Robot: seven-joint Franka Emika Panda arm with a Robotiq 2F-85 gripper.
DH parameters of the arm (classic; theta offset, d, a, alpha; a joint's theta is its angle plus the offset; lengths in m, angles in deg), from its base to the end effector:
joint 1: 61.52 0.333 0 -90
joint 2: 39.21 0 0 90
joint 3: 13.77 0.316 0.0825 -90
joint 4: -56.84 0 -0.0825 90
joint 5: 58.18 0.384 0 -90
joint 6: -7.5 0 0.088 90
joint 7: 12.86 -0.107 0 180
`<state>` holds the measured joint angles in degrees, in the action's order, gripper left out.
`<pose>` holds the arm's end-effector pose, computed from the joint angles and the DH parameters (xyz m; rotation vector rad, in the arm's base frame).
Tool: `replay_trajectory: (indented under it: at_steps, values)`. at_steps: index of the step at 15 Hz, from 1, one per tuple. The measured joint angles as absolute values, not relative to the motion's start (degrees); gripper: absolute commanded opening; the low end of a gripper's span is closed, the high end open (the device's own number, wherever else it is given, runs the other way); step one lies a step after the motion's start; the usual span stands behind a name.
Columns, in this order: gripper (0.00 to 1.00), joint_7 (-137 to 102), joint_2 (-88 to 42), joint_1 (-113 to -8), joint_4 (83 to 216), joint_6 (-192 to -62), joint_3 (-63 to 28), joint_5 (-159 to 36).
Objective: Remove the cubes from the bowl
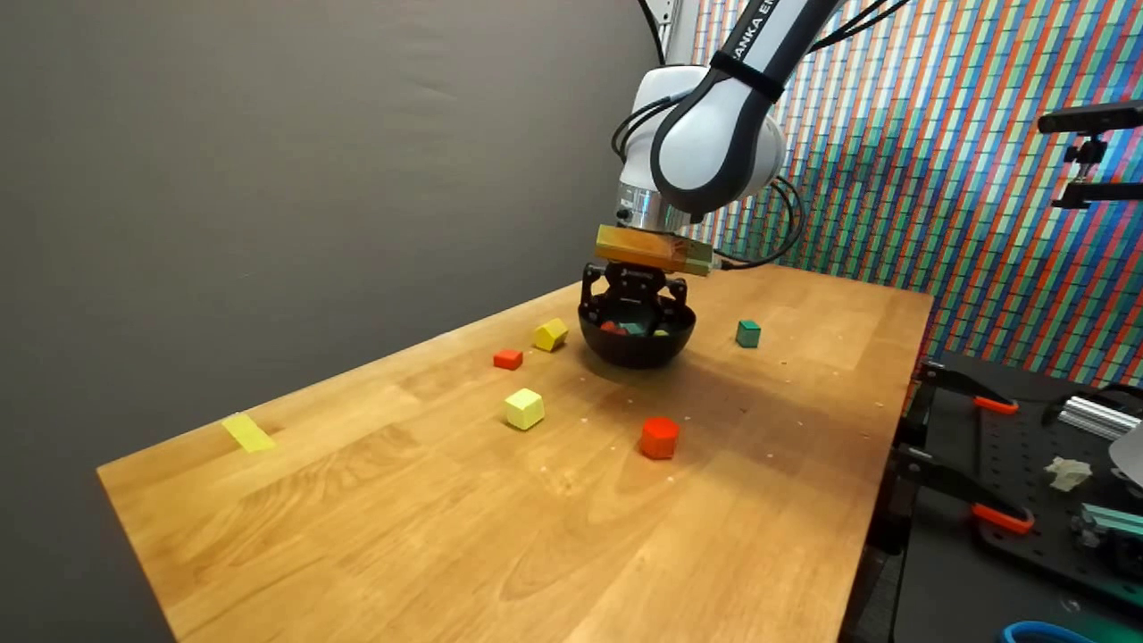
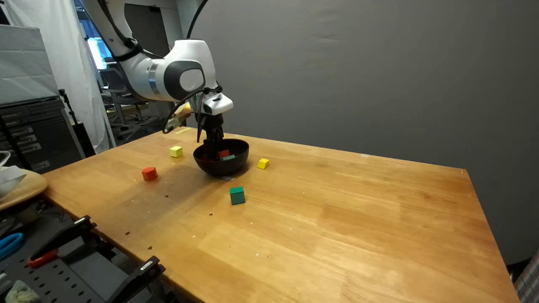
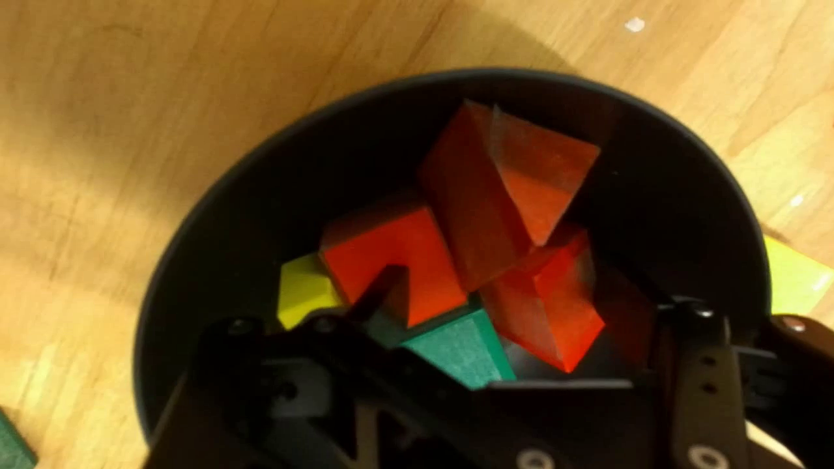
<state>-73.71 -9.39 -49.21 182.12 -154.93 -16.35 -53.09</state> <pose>0.5588 0.0906 0.1580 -2.7041 1.4212 -0.1522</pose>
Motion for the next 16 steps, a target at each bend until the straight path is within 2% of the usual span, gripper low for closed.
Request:
replay_trajectory:
  at_steps: [2, 5, 6, 7, 8, 11, 14, 16]
  values:
    - [0.77, -73.39, -8.69, -49.0, 181.66, -154.73, -16.5, -53.12]
    - [0.79, -72.29, -7.47, -48.45, 180.22, -153.85, -16.48, -53.13]
    - [0.59, -71.86, -7.0, -48.31, 179.59, -153.31, -16.48, -53.13]
    - [0.54, -71.25, -6.57, -48.26, 178.84, -152.43, -16.48, -53.14]
    - [0.53, -70.44, -6.18, -48.25, 178.06, -151.35, -16.46, -53.14]
    - [0.27, -68.74, -5.53, -48.24, 175.65, -148.37, -16.44, -53.14]
    - [0.06, -68.21, -5.14, -48.32, 174.36, -146.95, -16.51, -53.14]
    - [0.01, -68.21, -5.14, -48.46, 174.2, -146.79, -16.81, -53.14]
